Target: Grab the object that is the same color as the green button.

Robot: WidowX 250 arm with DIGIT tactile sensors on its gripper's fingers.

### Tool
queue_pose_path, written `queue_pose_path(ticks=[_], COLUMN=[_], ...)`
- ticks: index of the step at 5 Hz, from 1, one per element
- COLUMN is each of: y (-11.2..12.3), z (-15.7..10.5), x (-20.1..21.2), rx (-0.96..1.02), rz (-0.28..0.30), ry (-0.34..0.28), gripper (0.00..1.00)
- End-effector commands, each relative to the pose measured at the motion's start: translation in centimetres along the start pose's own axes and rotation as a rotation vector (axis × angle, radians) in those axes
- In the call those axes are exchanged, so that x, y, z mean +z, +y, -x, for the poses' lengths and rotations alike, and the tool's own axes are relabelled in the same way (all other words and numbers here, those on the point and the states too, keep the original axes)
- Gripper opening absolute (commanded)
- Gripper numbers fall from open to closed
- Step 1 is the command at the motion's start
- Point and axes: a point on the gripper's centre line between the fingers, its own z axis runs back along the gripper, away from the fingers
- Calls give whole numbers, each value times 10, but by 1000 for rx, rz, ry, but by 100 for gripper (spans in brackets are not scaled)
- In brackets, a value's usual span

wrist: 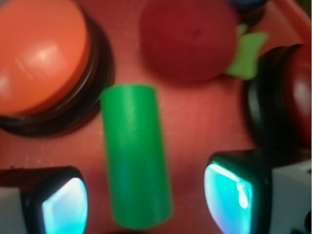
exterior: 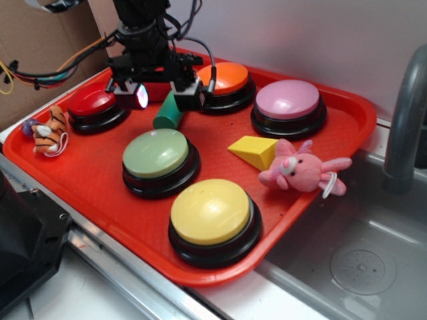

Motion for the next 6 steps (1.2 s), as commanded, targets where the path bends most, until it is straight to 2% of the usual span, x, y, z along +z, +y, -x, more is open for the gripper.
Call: queue_pose_path(ticks=[1,2,3,4,5,6], y=[10,8,4,5,-1,-9], z=[-9,-10,-10,-11,-9,0], x=[-14,-14,-7,23,69,111], rx=[34,37,37,23,-98,-239], rz=[42,34,13,-63,-39,-19], ry=[-1,-21,-46,-92,-92,-30], gripper=[100,47,0,0,0,0])
